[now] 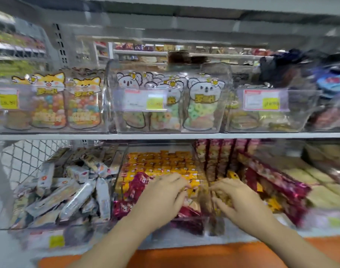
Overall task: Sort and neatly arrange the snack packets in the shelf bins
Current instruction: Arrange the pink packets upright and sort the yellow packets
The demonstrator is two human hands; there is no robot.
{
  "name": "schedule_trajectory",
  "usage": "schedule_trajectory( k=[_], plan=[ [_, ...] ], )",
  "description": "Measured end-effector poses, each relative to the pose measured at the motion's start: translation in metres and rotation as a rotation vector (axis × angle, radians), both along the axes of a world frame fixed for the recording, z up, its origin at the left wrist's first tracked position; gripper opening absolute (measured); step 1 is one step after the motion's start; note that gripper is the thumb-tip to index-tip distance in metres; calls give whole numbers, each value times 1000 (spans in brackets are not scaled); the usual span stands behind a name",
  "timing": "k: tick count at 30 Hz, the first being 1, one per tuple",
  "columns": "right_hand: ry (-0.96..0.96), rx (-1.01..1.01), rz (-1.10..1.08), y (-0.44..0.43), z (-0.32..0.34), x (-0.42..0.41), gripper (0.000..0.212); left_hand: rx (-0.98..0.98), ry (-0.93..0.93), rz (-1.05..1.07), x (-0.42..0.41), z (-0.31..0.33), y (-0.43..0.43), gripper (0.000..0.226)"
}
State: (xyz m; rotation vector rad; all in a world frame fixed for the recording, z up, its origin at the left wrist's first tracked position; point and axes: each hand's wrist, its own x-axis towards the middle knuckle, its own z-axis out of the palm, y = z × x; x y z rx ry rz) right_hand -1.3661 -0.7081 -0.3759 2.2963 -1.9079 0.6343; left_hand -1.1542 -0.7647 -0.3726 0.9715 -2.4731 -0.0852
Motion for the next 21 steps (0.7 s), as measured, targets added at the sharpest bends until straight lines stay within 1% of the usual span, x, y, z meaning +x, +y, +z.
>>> schedule_trajectory(
  k=[3,6,9,12,14,16,19,21],
  plan=[
    [2,104,-99,-2,-6,-37,32,21,-41,-27,-32,-2,2,28],
    [51,201,-123,-10,-6,-55,41,68,-83,-41,-51,-12,-3,33],
    [97,287,-123,-24,-3,-55,53,135,-114,-48,-60,-23,-11,37],
    [148,404,-136,-45,-6,-51,73,194,-135,-63,-61,-26,-17,37],
    [174,521,-156,-59,-9,-49,90,229,-151,-80,-60,-23,-20,38],
    [235,645,-177,-69,-11,-46,102,264,-160,-96,-59,-22,-23,39],
    [270,777,-187,-76,-14,-41,108,283,-154,-129,-57,-24,-26,39],
    [256,809,-190,-80,-16,-40,108,275,-135,-150,-55,-26,-28,40]
  ],
)
